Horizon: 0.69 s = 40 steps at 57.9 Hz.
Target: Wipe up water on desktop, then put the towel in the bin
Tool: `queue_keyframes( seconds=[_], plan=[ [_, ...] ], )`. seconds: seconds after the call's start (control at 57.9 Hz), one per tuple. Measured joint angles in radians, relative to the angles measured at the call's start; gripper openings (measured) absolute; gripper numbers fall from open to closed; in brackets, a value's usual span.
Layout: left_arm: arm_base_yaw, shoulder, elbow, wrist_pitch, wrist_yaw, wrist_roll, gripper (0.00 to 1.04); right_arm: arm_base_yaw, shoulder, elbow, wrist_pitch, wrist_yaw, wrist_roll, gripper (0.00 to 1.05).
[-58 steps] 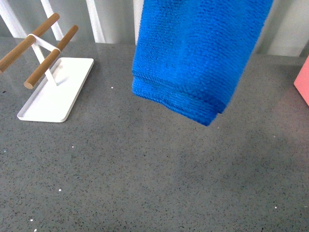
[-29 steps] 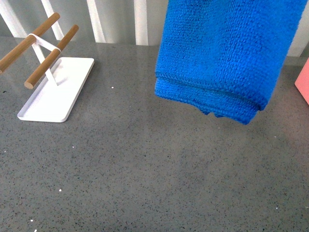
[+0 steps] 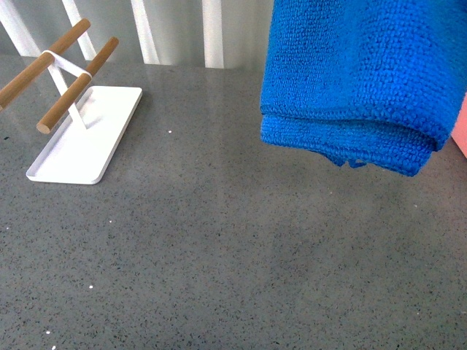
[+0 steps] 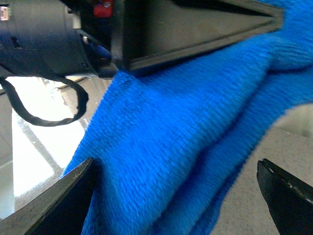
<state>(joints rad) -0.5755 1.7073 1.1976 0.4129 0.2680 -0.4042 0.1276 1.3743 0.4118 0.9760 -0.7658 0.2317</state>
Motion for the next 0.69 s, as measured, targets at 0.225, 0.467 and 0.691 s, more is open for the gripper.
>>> queue_keyframes(
  seconds=[0.225, 0.467, 0.691],
  plan=[
    [0.0, 0.001, 0.0, 0.005, 0.005, -0.025, 0.07, 0.076, 0.058, 0.055, 0.07, 0.002, 0.018, 0.98],
    [0.005, 0.002, 0.0, 0.005, 0.005, -0.037, 0.07, 0.121, 0.077, 0.1, 0.076, 0.062, 0.032, 0.67],
    [0.011, 0.002, -0.005, 0.01, 0.006, -0.05, 0.07, 0.095, 0.077, 0.1, 0.086, 0.068, 0.054, 0.35]
  ],
)
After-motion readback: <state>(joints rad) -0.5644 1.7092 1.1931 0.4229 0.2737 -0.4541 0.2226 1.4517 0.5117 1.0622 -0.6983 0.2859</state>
